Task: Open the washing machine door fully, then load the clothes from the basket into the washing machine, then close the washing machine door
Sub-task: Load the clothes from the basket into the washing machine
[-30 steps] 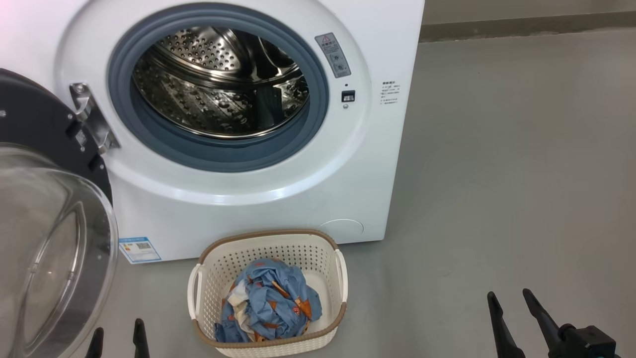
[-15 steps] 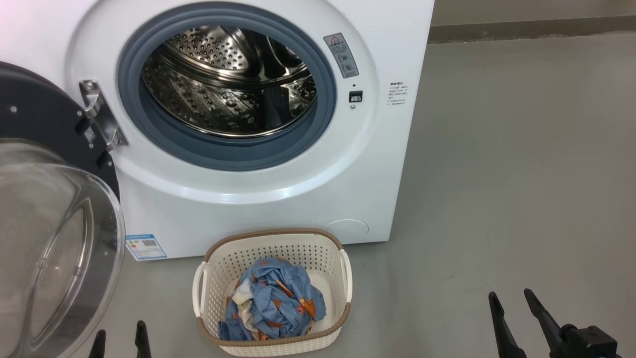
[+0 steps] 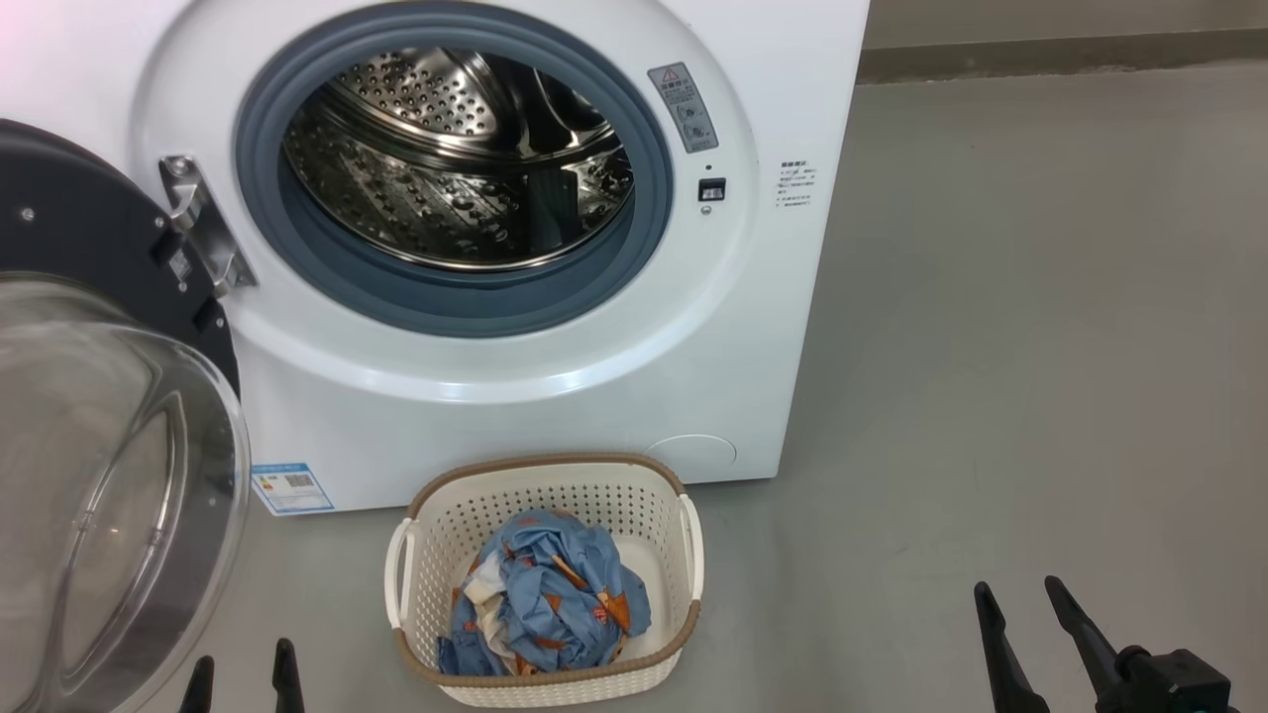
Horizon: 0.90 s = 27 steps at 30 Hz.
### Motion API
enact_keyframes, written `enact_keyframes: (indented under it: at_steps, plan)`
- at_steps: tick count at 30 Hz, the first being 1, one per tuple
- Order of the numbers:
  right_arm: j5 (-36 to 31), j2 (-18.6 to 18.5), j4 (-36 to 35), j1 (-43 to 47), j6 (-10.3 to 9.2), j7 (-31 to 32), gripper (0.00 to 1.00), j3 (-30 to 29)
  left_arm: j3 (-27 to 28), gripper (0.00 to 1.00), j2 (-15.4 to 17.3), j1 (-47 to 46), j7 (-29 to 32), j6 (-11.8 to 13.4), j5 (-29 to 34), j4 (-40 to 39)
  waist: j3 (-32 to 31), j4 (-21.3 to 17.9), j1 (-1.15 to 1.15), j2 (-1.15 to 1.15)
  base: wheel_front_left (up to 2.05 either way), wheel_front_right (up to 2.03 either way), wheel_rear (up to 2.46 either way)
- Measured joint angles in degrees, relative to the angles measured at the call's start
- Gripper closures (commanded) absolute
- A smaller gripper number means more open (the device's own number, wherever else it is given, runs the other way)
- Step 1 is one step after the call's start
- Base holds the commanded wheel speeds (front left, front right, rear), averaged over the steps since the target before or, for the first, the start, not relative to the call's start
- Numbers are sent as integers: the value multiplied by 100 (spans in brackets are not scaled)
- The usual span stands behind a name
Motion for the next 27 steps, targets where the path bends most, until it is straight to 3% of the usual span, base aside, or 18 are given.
enact_keyframes:
  at_steps: [18, 27]
  plan:
    - [0, 11, 4, 0, 0, 0, 0, 9, -75, 0, 1, 4, 0, 66, 131, 41, 17, 29, 0, 0, 2, -2, 0]
    - [1, 11, 10, 0, 0, 0, 0, 13, -60, 0, 2, 57, 1, 69, 130, 91, 37, 31, 0, 0, 97, -97, 0]
